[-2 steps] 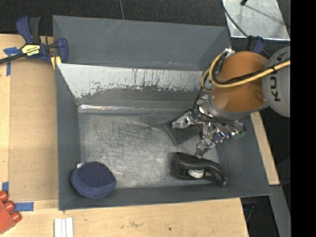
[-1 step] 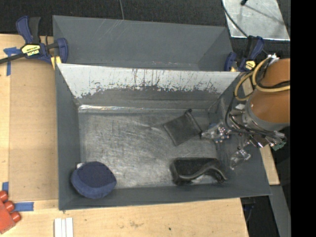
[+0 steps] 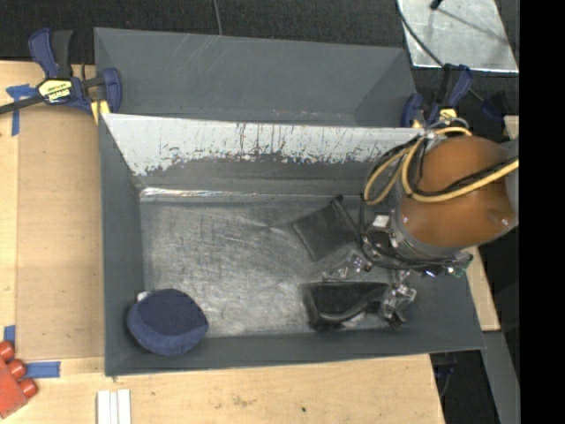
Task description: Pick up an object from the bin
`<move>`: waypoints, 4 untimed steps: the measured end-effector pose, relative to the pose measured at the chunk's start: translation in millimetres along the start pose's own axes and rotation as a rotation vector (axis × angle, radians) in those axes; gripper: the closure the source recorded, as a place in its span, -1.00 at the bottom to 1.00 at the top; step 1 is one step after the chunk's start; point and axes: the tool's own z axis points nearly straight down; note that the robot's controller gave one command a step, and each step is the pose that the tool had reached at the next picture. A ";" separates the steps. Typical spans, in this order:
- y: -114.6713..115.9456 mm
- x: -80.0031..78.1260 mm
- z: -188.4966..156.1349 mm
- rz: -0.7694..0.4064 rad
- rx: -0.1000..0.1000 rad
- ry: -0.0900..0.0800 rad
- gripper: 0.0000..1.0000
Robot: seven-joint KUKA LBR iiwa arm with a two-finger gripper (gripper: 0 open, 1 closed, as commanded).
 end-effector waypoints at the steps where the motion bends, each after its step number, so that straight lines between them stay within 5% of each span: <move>1: -9.2 -15.6 12.2 -0.242 0.002 0.000 -1.00; 2: -14.3 -13.2 38.8 -0.344 0.031 -0.028 -1.00; 3: -12.5 -12.9 40.1 -0.347 0.026 -0.027 1.00; 4: -24.5 -22.4 -98.7 -0.396 0.008 -0.003 1.00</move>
Offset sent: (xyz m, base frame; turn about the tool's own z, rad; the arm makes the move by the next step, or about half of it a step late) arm 0.0169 0.0069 -0.0120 -0.2433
